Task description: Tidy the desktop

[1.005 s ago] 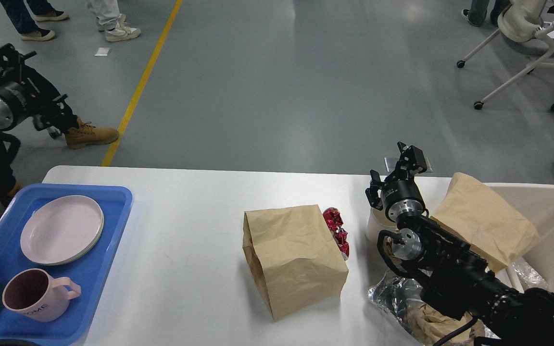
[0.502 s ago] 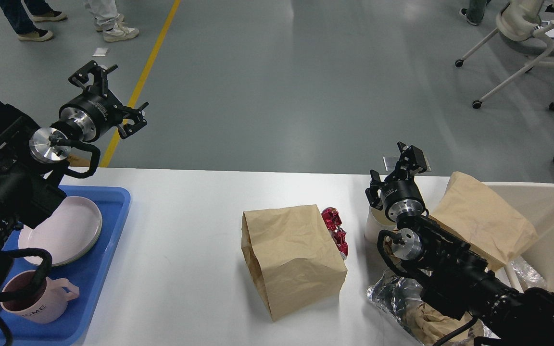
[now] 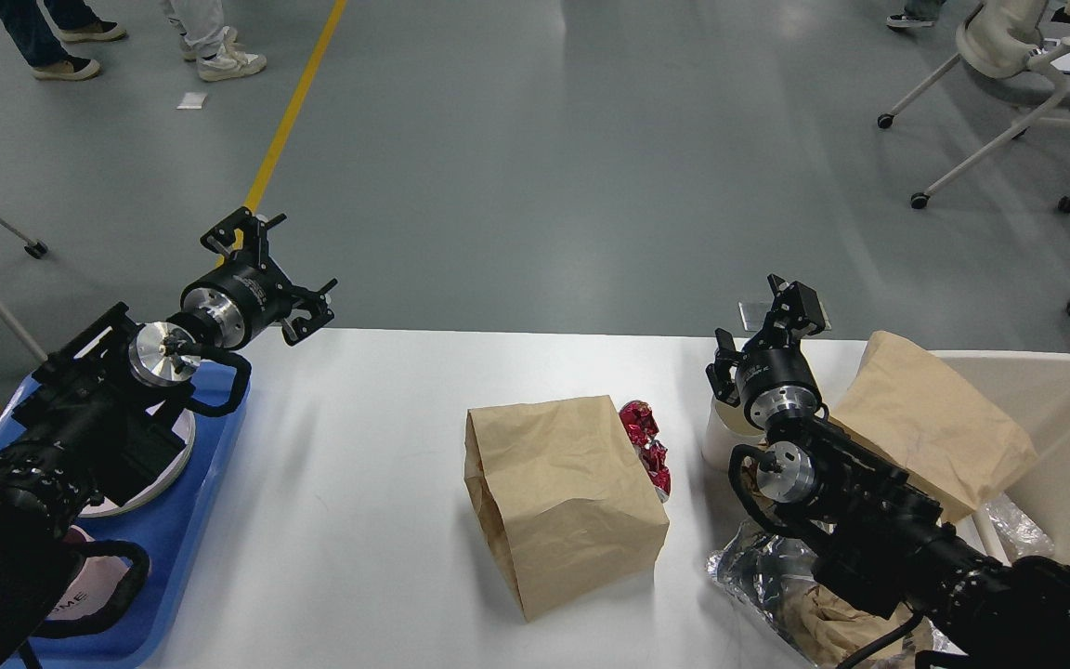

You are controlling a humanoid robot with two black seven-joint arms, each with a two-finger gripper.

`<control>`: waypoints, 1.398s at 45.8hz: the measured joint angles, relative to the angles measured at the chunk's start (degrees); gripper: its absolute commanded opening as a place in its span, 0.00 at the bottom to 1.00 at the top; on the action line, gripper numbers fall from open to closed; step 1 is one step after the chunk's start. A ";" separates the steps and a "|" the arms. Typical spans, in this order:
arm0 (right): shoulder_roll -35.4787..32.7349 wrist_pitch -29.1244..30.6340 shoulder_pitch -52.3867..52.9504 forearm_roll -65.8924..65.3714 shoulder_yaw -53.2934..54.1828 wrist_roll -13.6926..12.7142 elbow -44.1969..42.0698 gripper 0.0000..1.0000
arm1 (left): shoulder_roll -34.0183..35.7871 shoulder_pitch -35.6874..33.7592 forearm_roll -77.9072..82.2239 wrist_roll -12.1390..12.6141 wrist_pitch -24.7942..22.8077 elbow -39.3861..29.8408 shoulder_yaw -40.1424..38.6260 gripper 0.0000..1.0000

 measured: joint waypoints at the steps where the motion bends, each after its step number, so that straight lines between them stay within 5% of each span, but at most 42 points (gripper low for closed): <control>1: 0.00 0.00 0.00 0.00 0.00 0.00 0.00 1.00 | -0.11 0.31 0.00 0.00 0.02 0.03 0.02 0.97; 15: 0.00 0.00 0.00 0.00 0.00 0.00 0.00 1.00 | -0.34 3.85 0.08 -0.04 -0.57 0.12 0.21 0.96; 21: 0.00 0.00 -0.01 0.00 0.00 0.00 0.00 1.00 | -0.49 4.22 0.09 -2.74 -1.20 -0.13 0.33 0.97; 25: 0.00 0.00 -0.01 0.00 0.00 0.00 0.00 1.00 | -0.54 5.18 0.09 -6.39 -2.75 -0.22 0.37 0.96; 36: 0.00 0.00 -0.02 0.00 0.00 0.00 0.00 1.00 | -1.16 9.35 0.09 -24.37 -9.40 -0.22 0.45 0.97; 40: 0.00 0.00 -0.06 0.00 0.00 0.00 0.00 1.00 | -1.57 9.93 0.09 -28.02 -10.08 -0.22 0.46 0.96; 64: 0.00 0.00 -0.01 0.00 0.00 0.00 0.00 1.00 | -1.79 10.13 0.09 -29.54 -10.36 -0.22 0.37 0.96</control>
